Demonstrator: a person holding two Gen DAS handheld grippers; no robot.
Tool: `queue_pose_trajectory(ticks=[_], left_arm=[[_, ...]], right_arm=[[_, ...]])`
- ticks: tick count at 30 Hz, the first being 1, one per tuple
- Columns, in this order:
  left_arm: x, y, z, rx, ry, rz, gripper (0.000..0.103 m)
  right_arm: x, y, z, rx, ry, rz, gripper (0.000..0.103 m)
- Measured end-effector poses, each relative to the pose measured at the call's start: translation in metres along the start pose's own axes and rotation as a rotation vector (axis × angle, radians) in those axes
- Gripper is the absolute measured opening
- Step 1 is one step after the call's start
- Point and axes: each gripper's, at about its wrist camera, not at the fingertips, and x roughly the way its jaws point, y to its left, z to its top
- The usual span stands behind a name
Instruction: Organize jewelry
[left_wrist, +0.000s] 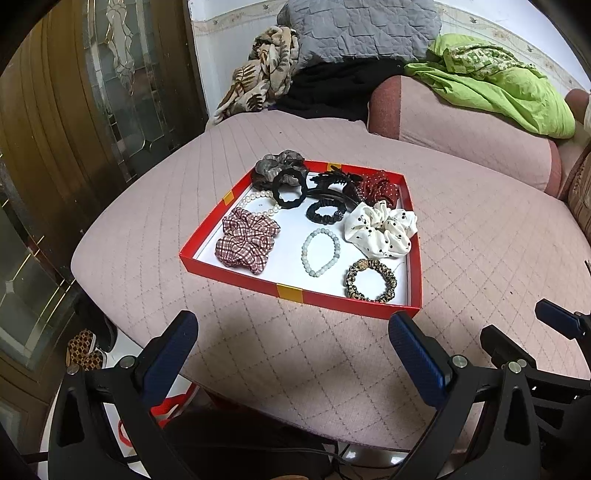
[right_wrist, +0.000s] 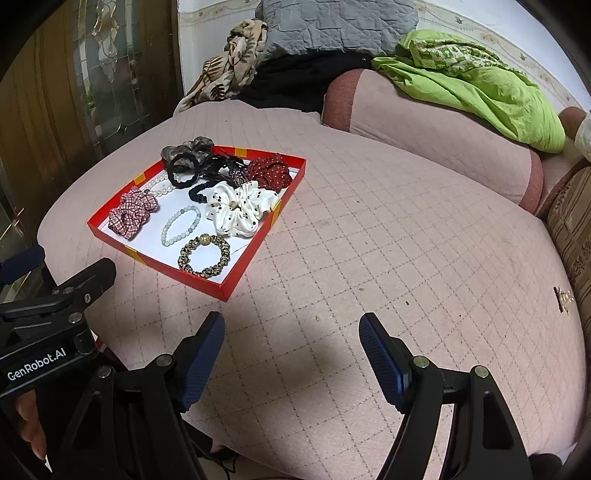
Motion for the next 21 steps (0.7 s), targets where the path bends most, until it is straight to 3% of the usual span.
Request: queue_pose_trajectory(ticks=[21], left_arm=[[0.012,0.003,-0.003,-0.017,0.036,-0.007,0.102]], right_arm=[[0.005,0.007,-0.001,-0.019,0.009,0.005,0.081]])
